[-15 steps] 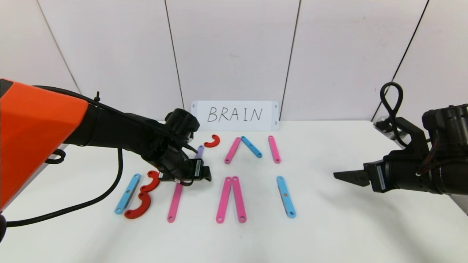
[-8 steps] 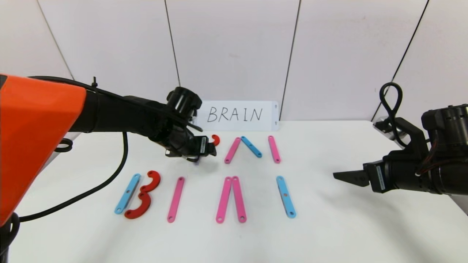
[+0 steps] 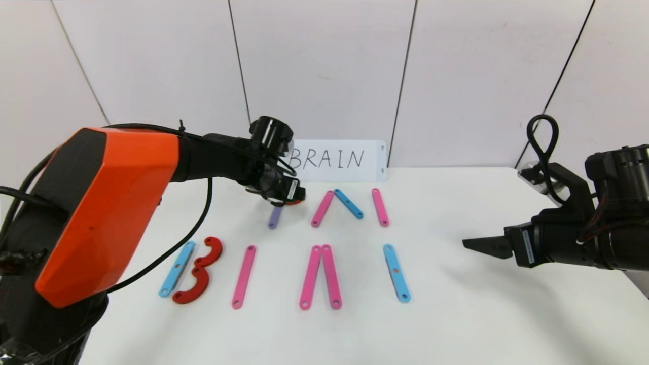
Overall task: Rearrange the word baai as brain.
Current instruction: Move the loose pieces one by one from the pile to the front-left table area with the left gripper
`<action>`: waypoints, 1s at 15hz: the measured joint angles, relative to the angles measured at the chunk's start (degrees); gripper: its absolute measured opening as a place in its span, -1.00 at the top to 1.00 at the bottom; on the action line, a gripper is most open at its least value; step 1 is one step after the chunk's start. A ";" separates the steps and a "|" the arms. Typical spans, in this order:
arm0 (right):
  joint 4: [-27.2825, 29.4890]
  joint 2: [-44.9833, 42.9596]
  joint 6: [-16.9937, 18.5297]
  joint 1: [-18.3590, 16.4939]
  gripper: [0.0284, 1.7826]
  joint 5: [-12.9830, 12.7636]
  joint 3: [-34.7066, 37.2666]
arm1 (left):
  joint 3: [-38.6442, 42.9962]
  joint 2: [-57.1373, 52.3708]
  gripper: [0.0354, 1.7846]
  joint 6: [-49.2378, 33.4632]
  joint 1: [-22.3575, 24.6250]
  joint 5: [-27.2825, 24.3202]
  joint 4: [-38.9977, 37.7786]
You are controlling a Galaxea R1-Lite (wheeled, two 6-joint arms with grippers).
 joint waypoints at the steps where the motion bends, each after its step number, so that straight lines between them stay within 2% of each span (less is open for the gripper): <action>1: 0.00 0.00 0.02 -0.02 -0.94 0.00 0.00 | -1.13 1.33 -0.95 1.79 0.16 -0.16 -0.27; 7: -0.06 -0.02 -0.06 -0.05 -0.94 0.02 0.22 | -2.18 6.38 -0.95 3.27 0.66 -1.68 -10.12; 15: -0.09 -0.13 -0.09 -0.02 -0.94 0.02 0.27 | -2.23 8.57 -0.93 2.66 0.73 -1.97 -10.96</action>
